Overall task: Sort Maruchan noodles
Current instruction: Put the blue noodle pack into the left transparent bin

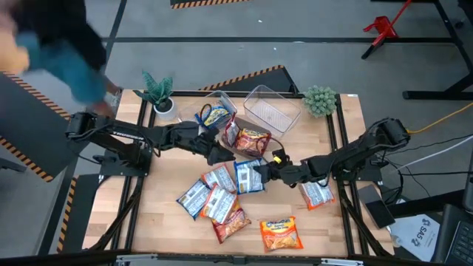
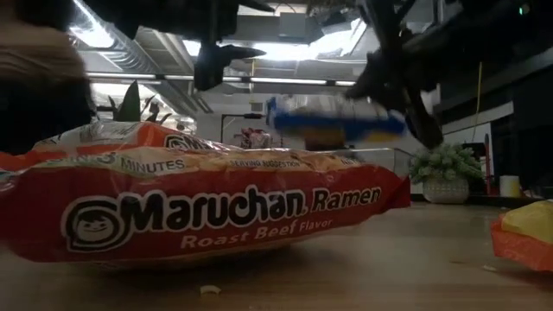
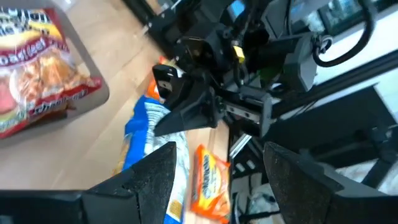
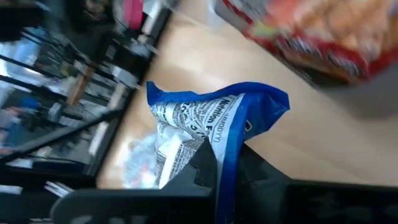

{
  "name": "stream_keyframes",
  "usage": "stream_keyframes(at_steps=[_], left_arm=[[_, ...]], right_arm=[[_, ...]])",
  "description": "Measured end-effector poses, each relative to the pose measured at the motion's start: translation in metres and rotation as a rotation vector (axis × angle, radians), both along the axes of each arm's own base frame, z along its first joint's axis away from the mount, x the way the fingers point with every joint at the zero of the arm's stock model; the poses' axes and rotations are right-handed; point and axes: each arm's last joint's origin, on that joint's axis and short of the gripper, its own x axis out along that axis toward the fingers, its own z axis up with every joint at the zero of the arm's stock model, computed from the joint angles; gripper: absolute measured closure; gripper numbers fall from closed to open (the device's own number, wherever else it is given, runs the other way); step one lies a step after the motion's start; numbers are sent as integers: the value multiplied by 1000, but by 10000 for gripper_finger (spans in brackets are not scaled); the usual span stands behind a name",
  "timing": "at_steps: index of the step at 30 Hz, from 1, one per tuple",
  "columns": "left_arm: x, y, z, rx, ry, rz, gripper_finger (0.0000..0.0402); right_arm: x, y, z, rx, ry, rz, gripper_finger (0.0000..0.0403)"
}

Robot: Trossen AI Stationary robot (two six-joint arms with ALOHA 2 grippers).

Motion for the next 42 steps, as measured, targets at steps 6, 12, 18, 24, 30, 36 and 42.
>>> stream_keyframes(at_steps=[6,12,18,24,30,36,42], left_arm=[[-3,4,12,-21,-80,-20,165],[-2,5,20,-14,-163,8,165],[-2,8,19,-29,-156,93,166],[-2,10,19,-53,-147,144,168],[-2,17,19,-3,-151,166,159],[-3,23,18,-4,-150,159,107],[4,23,10,-27,-123,190,62]], right_arm=[[-11,-5,36,-68,-109,-22,401],[-23,-11,62,-127,-188,-41,401],[-32,-15,78,-163,-230,-56,402],[-39,-17,88,-195,-256,-73,402],[-41,-19,91,-199,-270,-92,402],[-40,-21,91,-199,-270,-99,402],[-37,-33,92,-191,-273,-107,402]])
